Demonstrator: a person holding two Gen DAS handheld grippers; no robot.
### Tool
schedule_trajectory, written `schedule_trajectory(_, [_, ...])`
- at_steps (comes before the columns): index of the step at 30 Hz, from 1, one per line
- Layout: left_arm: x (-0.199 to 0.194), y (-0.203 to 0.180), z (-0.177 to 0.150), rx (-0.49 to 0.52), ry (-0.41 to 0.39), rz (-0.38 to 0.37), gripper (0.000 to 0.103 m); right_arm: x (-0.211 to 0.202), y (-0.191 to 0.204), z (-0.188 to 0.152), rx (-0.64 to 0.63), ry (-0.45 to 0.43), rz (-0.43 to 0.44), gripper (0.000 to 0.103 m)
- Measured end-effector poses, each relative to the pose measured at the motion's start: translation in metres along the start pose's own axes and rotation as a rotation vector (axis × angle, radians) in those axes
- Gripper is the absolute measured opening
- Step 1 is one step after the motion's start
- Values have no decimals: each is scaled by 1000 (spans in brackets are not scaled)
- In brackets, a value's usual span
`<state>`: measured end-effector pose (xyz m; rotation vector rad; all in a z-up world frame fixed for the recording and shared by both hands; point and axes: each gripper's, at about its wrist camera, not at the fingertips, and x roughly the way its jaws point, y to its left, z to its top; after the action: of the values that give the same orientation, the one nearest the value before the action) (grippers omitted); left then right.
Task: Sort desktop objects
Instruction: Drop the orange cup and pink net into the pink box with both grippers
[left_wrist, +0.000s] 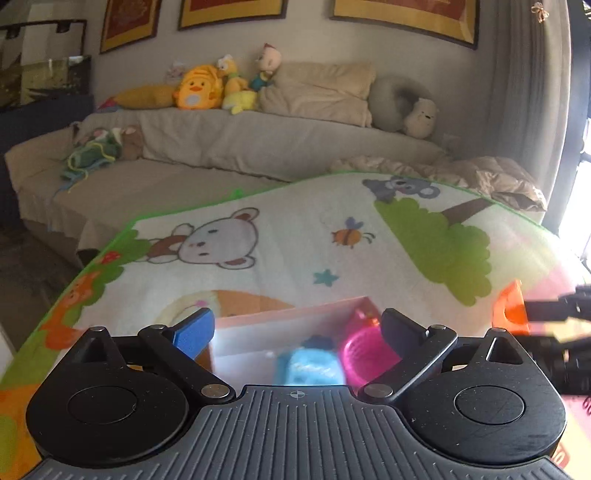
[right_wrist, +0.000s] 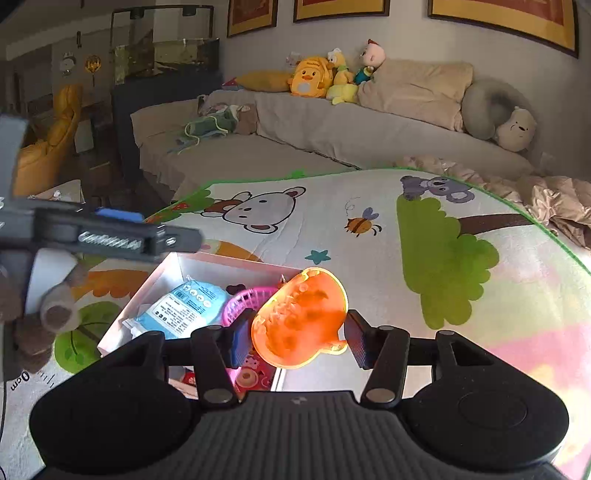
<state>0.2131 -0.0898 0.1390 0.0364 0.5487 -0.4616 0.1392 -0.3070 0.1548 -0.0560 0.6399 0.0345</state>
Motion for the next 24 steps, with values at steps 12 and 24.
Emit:
schedule_trajectory(12, [-44, 24, -111, 64, 89, 43, 102, 97, 59, 56, 179, 33, 281, 71])
schedule_trajectory(24, [-54, 19, -154, -50, 111, -81, 102, 82, 74, -22, -175, 230, -10, 22])
